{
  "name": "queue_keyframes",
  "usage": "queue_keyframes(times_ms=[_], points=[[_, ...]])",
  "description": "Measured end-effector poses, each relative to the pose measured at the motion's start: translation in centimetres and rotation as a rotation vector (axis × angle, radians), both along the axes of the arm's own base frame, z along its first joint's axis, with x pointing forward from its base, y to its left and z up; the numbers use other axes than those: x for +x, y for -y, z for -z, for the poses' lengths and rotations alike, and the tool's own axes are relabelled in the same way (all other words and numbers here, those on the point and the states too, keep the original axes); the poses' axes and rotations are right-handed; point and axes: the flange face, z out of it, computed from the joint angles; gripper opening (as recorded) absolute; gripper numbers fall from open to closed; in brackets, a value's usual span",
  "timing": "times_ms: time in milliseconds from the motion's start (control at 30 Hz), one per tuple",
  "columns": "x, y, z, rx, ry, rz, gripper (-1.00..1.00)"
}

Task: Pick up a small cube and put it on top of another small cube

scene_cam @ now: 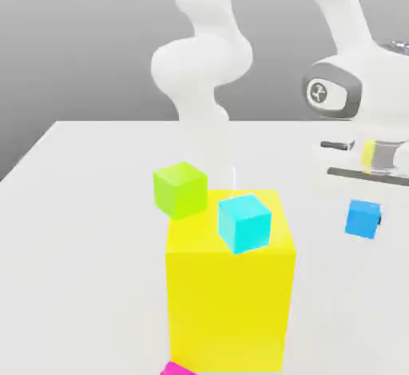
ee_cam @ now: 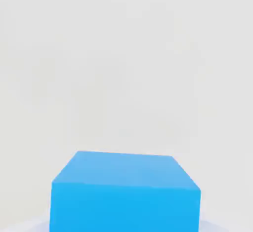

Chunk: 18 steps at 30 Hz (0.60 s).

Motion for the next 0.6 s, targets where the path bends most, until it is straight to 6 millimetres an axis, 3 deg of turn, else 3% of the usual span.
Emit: queue_keyframes(times_ms=[133,233,333,433,500,567,600], points=[[4.4,6.3,-5.6,-0.002,0.004,0.150,-1.00],[6.5,12.2,-9.8,-0.004,0.004,0.269,-1.00],[7.2,18.7,-13.9,-0.003,0.001,0.393,-1.00],[6.4,25.5,-17.8,0.001,-0.005,0.520,-1.00],[6.1,27.3,-17.0,0.002,-0.008,0.554,-1.00],[6.0,27.7,-14.5,0.003,-0.008,0.563,-1.00],[5.9,27.8,-13.3,0.003,-0.008,0.564,1.00]])
